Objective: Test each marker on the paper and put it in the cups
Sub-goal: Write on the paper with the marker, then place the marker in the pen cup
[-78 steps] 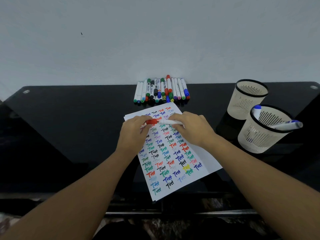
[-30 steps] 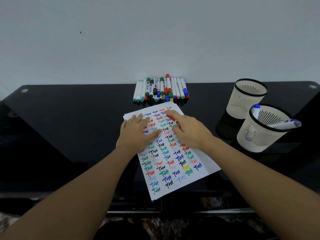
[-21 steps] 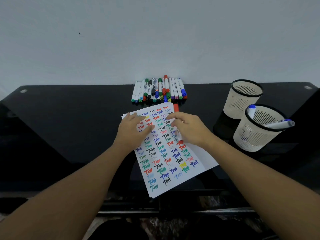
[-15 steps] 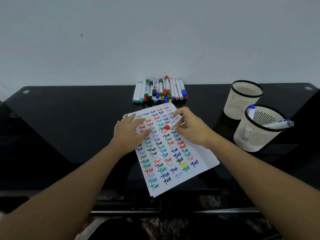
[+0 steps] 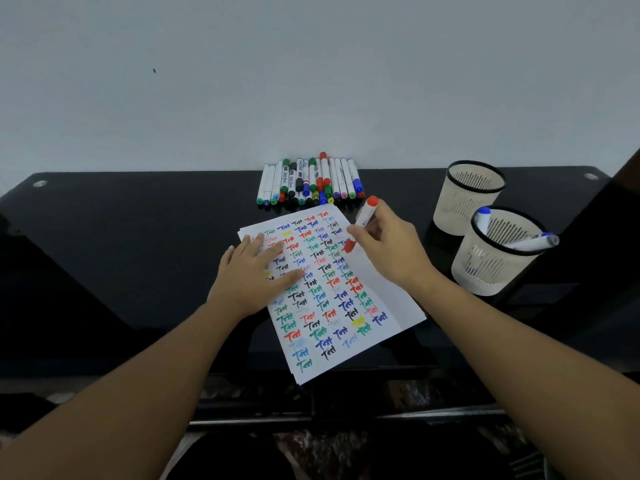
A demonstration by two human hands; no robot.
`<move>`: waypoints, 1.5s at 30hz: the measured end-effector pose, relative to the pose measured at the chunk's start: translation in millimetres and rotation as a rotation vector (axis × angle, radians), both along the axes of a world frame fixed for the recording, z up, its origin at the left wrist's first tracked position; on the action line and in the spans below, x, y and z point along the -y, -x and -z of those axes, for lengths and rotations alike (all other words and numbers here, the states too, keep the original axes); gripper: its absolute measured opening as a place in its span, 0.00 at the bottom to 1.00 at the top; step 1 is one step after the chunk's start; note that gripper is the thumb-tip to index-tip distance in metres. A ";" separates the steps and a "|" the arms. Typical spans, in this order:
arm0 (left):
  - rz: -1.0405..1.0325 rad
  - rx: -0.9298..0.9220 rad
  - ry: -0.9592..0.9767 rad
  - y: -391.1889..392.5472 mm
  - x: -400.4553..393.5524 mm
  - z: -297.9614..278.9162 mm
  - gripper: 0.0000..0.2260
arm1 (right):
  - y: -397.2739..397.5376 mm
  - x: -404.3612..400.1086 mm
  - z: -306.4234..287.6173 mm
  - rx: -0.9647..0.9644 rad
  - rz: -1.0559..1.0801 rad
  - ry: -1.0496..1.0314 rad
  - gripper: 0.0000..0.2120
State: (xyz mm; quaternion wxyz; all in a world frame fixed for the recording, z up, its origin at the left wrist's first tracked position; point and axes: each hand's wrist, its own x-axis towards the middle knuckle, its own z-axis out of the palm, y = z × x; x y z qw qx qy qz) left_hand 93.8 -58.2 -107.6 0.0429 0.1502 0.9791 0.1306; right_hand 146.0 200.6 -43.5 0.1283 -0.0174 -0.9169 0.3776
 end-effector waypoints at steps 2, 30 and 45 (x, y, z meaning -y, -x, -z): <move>0.003 -0.006 -0.012 -0.7 -0.1 -0.7 0.44 | -8.6 -5.8 -11.8 -0.040 0.017 -0.015 0.11; 0.029 -0.078 -0.026 9.4 5.2 12.1 0.51 | -80.8 -116.5 -71.6 -0.093 0.511 -0.343 0.15; 0.056 -0.081 0.035 1.7 1.0 5.5 0.49 | -48.6 -40.3 -67.1 -0.384 0.172 -0.474 0.10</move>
